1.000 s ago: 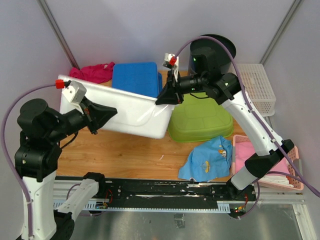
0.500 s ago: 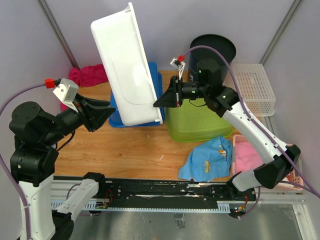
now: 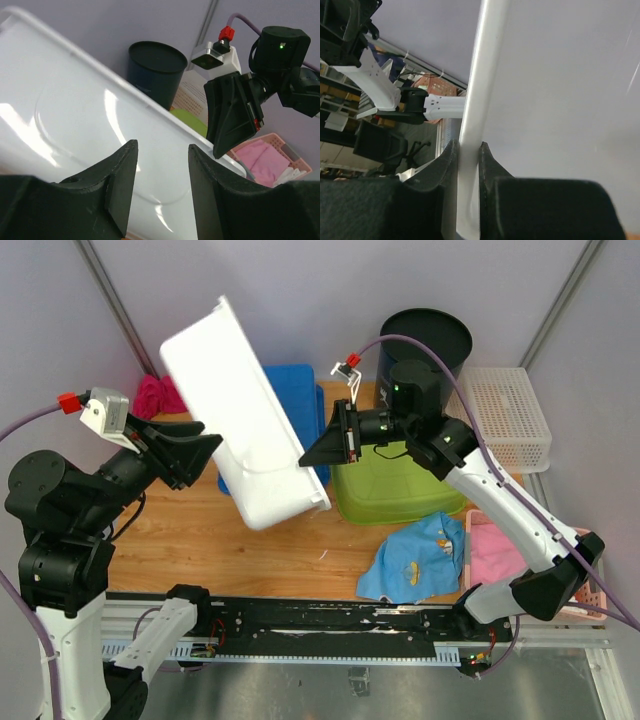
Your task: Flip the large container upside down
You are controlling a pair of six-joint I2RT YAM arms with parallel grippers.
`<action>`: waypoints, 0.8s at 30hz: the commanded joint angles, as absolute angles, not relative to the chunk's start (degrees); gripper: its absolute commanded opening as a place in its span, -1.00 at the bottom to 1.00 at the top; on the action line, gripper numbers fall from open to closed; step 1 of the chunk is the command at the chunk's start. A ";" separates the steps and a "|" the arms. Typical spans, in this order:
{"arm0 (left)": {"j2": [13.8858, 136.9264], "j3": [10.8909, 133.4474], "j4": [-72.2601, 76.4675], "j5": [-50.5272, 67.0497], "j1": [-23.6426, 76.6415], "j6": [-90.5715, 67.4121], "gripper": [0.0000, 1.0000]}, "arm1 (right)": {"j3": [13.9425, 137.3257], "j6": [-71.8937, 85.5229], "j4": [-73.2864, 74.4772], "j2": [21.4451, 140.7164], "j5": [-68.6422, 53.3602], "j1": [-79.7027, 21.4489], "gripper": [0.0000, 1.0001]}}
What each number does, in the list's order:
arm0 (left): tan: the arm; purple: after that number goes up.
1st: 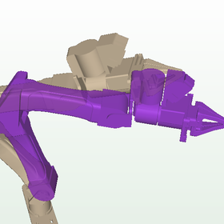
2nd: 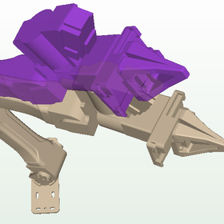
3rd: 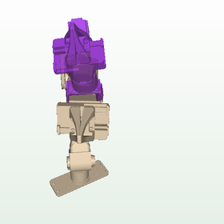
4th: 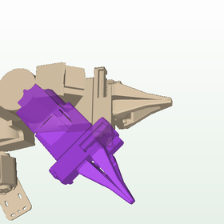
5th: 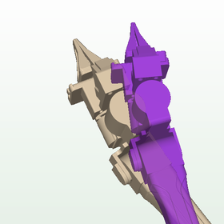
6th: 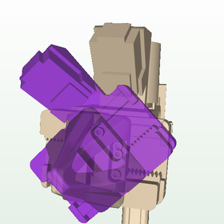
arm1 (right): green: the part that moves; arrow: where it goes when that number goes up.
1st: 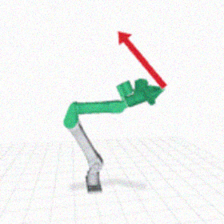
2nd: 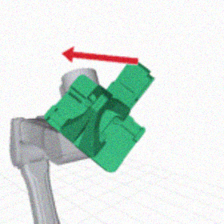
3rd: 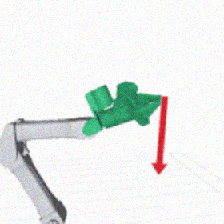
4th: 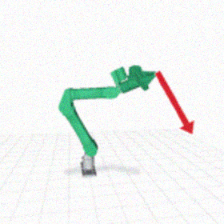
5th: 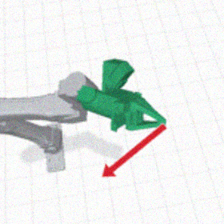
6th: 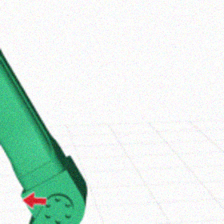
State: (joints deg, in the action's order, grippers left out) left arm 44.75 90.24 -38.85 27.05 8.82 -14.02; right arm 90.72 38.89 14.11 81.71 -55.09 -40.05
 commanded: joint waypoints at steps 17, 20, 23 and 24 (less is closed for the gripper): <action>43.28 90.35 -34.80 25.61 9.05 -17.20 -0.02 | 77.15 68.35 -22.73 82.28 -67.84 -42.44 -0.99; 43.61 89.93 -35.53 25.22 9.05 -17.08 -0.02 | 82.50 47.93 3.62 81.82 -63.62 -42.38 -0.99; 44.08 89.68 -36.10 24.60 9.05 -17.16 -0.02 | 87.07 30.82 20.28 81.98 -57.69 -42.51 -0.80; 44.43 89.65 -36.25 24.54 9.05 -17.38 -0.02 | 86.95 27.79 21.92 81.77 -56.81 -42.50 -0.56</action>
